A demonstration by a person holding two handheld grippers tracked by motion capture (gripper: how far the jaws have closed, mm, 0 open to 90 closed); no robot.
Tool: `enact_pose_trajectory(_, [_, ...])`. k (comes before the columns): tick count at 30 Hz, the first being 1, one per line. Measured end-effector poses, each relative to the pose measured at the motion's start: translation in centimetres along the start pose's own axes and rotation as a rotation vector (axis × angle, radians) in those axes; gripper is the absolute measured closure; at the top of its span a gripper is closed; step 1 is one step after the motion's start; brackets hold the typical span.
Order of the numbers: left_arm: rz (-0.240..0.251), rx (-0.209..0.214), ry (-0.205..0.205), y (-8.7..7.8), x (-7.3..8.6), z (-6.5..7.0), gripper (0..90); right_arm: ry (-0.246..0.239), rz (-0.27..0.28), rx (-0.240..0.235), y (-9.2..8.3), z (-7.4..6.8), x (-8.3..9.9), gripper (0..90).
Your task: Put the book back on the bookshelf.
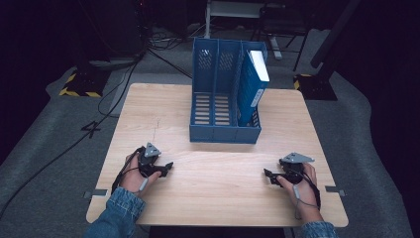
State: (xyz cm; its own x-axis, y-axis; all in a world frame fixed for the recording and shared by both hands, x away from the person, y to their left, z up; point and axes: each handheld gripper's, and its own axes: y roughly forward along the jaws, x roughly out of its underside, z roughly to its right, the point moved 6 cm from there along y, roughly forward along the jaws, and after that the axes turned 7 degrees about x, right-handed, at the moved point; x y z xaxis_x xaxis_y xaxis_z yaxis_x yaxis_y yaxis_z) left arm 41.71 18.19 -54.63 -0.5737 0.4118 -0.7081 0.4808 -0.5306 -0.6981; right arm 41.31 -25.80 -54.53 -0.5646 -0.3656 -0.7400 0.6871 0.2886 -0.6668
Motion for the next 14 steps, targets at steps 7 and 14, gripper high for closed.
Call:
enact_pose_trajectory(7, [-0.001, -0.003, 0.004, 0.0, -0.02, -0.04, 28.0, -0.024, -0.011, -0.027, 0.16, -0.23, -0.01, 11.1])
enact_pose_trajectory(14, [-0.001, -0.002, 0.004, 0.02, -0.03, -0.03, 27.9, -0.023, -0.012, -0.017, 0.21, -0.22, -0.02, 9.9])
